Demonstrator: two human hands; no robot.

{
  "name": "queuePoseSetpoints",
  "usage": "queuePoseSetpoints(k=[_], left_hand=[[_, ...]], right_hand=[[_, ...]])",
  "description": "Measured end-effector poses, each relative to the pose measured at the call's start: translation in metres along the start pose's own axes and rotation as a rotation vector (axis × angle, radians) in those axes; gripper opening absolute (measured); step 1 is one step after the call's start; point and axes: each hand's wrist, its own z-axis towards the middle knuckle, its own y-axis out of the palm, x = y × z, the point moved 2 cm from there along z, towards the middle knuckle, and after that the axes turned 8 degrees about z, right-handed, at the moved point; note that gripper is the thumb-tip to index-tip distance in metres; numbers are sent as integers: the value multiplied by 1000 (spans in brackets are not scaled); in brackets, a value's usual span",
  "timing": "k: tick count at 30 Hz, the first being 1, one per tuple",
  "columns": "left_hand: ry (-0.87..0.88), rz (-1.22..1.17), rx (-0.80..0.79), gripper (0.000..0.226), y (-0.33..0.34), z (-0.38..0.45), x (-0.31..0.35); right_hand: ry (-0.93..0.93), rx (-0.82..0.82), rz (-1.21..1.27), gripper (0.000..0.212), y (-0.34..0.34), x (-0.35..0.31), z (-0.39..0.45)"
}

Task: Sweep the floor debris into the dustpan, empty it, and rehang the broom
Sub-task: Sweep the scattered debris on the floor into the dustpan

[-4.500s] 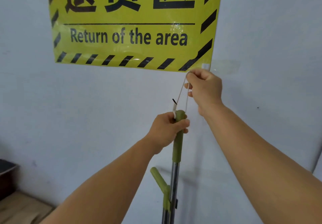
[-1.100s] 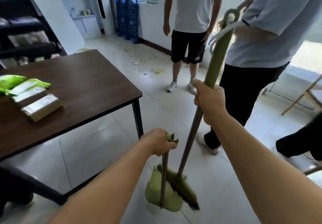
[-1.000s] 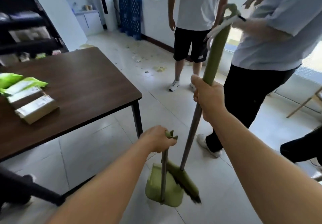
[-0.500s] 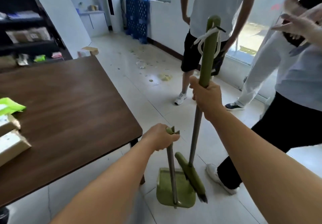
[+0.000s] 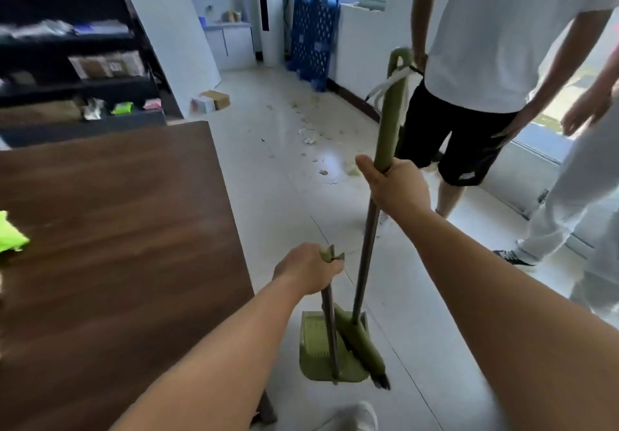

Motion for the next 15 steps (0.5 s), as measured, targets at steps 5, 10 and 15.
queuePoseSetpoints(k=[5,10,15], left_hand=[[-129,-41,63,37,-31,87,13],[-225,-102,140,40,-65,150,18],[-284,-78,214,39,-102,216,8]], right_hand=[[91,-165,92,50,23,11,107],[102,-280,107,54,51,7,191],[109,-360,117,49,91,-8,269]])
